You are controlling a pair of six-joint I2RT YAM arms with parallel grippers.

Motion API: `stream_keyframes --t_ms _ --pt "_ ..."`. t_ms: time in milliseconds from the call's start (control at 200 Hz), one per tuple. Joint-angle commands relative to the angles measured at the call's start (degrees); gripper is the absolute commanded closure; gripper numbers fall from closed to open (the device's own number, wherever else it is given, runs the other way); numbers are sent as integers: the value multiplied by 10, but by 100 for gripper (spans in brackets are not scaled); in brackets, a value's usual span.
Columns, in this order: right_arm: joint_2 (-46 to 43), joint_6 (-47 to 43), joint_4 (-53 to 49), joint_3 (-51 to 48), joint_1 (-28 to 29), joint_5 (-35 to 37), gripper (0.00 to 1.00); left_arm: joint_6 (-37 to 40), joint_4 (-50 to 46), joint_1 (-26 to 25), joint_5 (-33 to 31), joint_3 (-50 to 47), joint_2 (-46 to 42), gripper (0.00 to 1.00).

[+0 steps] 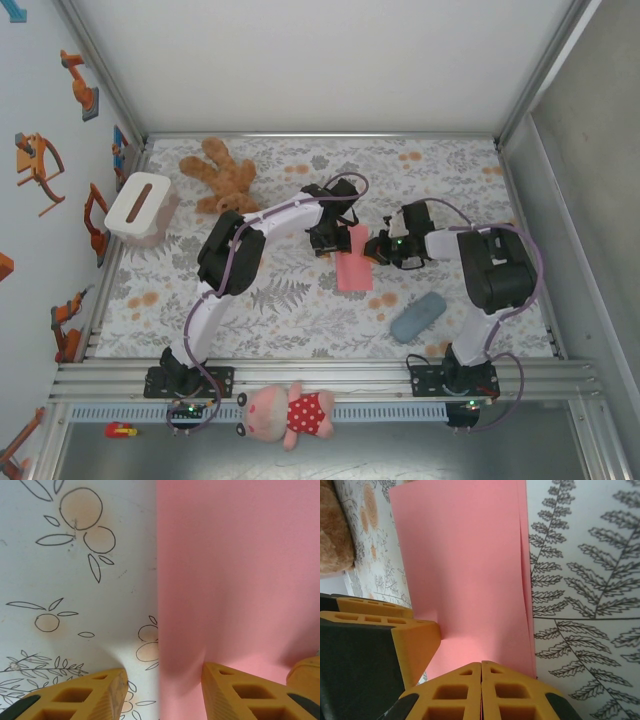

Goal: Fold a paper plane with a square sheet of paper (pick it up from the middle)
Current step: Hold the square sheet of paper at the center of the table.

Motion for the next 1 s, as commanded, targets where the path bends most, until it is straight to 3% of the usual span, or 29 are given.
stream_keyframes --t_ms 0,326,656,816,997 --pt "11 -4 4 5 3 -7 93 21 69 -5 7 -56 115 55" --pt "33 -30 -62 1 4 68 98 22 67 0 8 -56 76 55" --pt "55 -49 -91 -1 4 117 100 -4 142 22 -3 -106 -105 55" --pt "55 -52 -99 -1 4 129 100 -33 289 37 89 -196 -170 61" --pt "61 -44 -94 -4 4 131 100 -46 329 36 136 -225 -173 72"
